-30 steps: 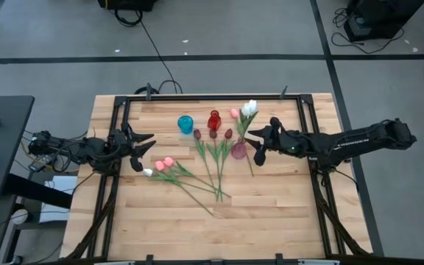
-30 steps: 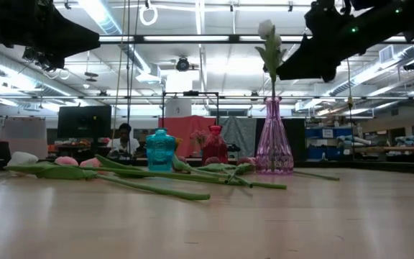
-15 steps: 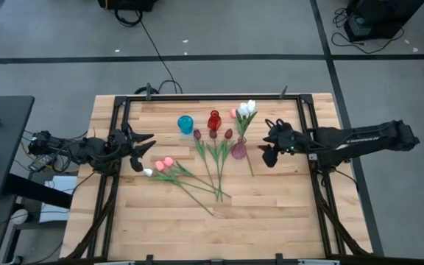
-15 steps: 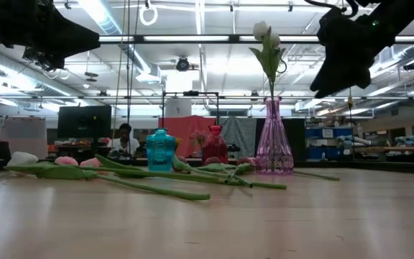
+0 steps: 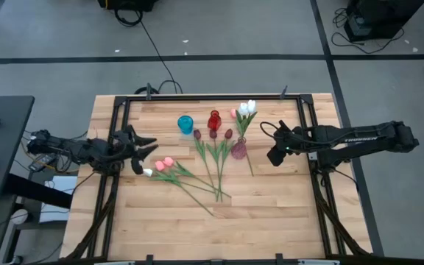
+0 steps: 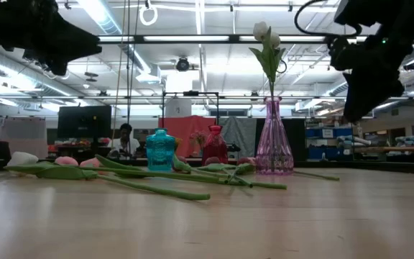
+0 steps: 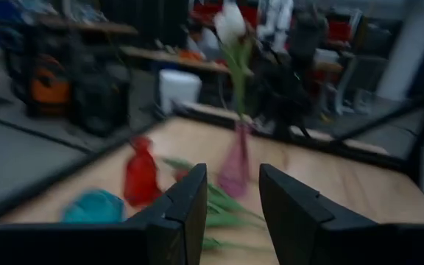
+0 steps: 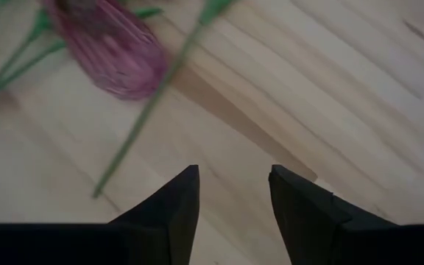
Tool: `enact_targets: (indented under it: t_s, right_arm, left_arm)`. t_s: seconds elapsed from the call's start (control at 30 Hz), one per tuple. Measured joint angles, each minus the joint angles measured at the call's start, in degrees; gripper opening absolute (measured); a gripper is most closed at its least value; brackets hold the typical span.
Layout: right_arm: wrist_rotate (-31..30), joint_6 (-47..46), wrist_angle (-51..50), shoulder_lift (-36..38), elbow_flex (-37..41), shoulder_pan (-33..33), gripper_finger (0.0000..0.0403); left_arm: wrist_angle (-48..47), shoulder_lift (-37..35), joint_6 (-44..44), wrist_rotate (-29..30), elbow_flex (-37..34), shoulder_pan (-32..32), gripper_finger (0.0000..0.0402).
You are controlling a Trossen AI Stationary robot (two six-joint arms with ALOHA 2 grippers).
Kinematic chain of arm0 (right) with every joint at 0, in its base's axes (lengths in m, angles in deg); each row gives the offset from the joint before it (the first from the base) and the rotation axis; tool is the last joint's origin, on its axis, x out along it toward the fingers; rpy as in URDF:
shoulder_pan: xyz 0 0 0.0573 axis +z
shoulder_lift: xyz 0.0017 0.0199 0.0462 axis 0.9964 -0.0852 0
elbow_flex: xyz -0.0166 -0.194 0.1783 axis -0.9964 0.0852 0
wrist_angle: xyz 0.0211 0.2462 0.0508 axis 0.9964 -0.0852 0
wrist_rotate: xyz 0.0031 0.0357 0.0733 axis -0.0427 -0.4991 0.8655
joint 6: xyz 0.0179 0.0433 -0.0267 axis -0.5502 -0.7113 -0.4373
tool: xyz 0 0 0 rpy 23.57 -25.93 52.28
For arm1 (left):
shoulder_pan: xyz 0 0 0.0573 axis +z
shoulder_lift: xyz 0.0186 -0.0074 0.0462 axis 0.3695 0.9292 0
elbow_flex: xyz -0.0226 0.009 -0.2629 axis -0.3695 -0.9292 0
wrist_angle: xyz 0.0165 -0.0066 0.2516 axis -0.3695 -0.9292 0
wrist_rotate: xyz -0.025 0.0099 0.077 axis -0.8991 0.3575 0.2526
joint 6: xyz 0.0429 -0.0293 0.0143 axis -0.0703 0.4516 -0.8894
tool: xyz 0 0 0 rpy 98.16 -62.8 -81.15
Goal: Sort flowers into vase by color
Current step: Put the left red flower into the red vase
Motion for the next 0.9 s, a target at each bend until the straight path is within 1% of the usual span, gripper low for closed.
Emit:
enact_targets:
  t_s: [0.1,0.2,0.43,0.53,0.63,0.77,0.9]
  right_arm:
    - [0.14,-0.48,-0.28,-2.17,0.0,-0.86,0.0172]
    - [1.14,-0.22,-0.62,-4.1,0.0,-1.52,0.0172]
    - [2.26,0.68,-0.02,-6.26,0.0,-1.17,0.0171]
    - [2.26,0.72,1.86,-6.23,0.0,-0.55,0.0171]
    - [2.32,0.47,3.66,-6.33,0.0,1.16,0.0169]
    - [2.82,0.39,8.68,-7.9,0.0,5.84,0.0162]
    - [3.37,-1.23,14.18,-10.5,0.02,11.53,0.0157]
  left_arm:
    - [-0.23,5.3,3.48,-4.6,0.03,0.0,0.0131]
    - [-1.4,12.11,5.85,-7.88,1.33,0.0,0.0131]
    - [-5.71,26.35,5.81,-16.42,7.11,0.0,0.0131]
    - [-5.83,31.79,4.88,-17.03,9.26,0.0,0.0131]
    - [-5.97,37.25,5.75,-16.85,11.76,0.04,0.0131]
    - [-7.44,43.76,5.98,-18.99,15.47,0.04,0.0131]
    - [-9.13,49.53,6.02,-19.15,18.49,0.07,0.0131]
